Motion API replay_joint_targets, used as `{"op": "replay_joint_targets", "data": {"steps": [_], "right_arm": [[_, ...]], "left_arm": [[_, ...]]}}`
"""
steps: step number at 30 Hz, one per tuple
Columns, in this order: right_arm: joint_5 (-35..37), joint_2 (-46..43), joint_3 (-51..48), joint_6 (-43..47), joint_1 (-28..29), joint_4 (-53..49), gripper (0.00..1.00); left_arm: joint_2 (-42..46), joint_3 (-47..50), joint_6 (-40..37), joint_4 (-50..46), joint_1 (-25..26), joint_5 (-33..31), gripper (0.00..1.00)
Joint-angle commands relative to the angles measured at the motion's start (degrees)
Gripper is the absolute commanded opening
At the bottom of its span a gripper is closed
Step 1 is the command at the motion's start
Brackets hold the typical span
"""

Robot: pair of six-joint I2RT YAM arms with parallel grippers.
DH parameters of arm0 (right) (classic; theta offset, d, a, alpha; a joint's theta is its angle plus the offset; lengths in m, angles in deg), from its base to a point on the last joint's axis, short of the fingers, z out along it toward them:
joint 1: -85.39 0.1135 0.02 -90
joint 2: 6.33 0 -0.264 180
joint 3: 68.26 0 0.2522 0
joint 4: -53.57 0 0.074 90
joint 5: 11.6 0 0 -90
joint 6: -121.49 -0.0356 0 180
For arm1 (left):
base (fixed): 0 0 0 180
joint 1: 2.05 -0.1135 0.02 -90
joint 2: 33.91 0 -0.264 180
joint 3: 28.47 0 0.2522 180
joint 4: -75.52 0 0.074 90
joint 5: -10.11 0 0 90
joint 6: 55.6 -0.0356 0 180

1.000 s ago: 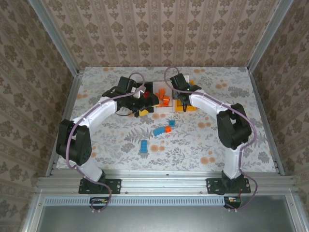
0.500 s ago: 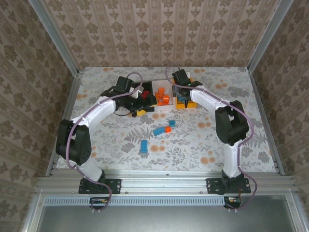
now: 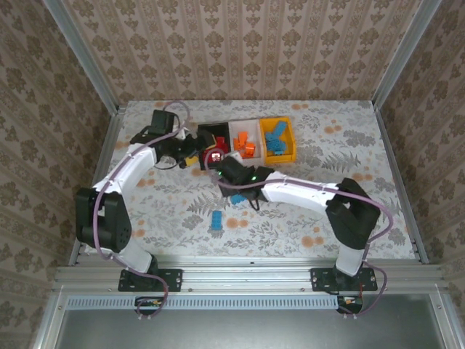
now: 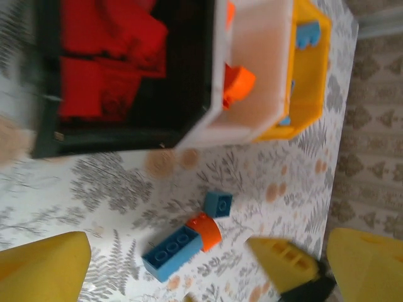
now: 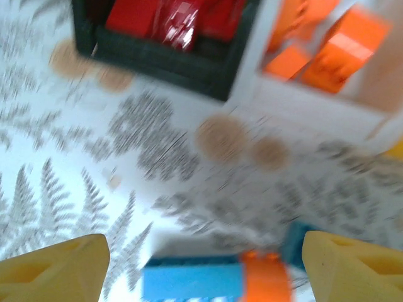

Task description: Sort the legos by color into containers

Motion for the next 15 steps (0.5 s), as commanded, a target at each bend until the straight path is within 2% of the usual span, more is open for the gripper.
{"op": "replay_joint_targets", "data": {"steps": [1,4,8,11,15], "right_arm": [[-1.02,2.70,0.63,-6.86,4.93,-3.19,0.82],[-3.29,4.17,1.02,-13.60,8.57,-3.18,0.83],[-5.75,7.25,1.64,-18.87,10.63,-2.03,0.82],[-7.90,10.83,3.72,-20.66,11.05,-2.46,0.79],[-9.56,13.18,4.70,-22.17,11.32,-1.66,0.69]], "left_arm": [[1.79,1.35,1.85,-0.25,-3.53,-0.82,0.98],[2.01,1.77,2.89,0.51,-6.69,0.24,0.98],[2.09,2.40,3.94,1.52,-8.66,0.94,0.98],[1.71,2.57,3.97,1.65,-8.51,1.20,0.98],[1.20,2.66,4.31,1.98,-8.25,1.79,0.98]]}}
